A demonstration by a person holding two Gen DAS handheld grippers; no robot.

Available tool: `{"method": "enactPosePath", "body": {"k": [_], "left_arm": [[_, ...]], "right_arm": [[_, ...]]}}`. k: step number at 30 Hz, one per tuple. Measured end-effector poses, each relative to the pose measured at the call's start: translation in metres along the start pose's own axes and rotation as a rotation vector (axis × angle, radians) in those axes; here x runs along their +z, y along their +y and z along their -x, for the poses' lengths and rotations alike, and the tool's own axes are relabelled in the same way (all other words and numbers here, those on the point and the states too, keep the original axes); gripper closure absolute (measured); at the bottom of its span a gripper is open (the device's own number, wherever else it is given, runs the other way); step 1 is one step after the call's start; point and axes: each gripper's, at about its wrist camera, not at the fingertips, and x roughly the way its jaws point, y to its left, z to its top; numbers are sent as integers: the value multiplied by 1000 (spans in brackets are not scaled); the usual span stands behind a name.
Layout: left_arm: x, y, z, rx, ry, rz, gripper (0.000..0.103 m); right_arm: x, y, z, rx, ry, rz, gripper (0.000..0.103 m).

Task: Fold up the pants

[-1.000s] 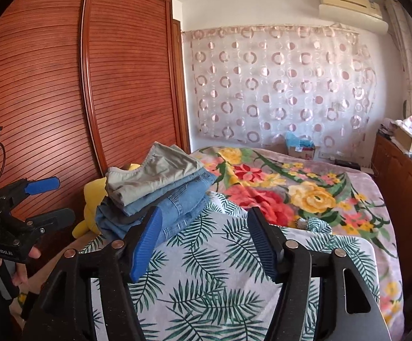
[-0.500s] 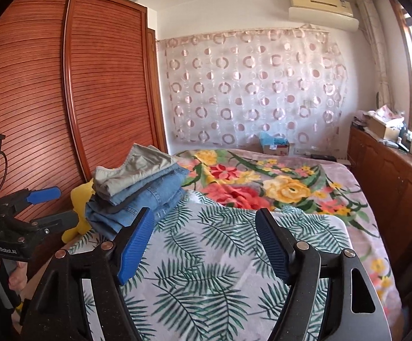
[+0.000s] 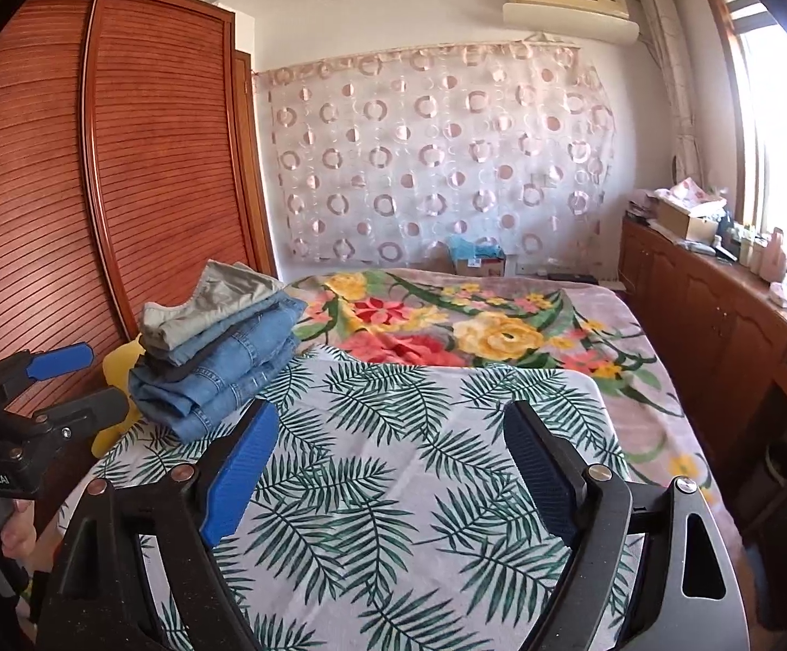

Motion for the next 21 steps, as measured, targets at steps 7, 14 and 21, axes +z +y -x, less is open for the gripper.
{"method": "enactPosePath", "body": {"k": [7, 14, 21], "left_arm": [[9, -11, 21, 22, -54, -5, 0], [8, -7, 33, 57, -79, 4, 0], [7, 1, 39, 78, -92, 8, 0]], "right_arm": [[1, 11, 23, -57, -38, -8, 17], [-8, 27, 39, -90, -77, -21, 17], [-21, 29, 46, -104, -97, -17, 17]]}}
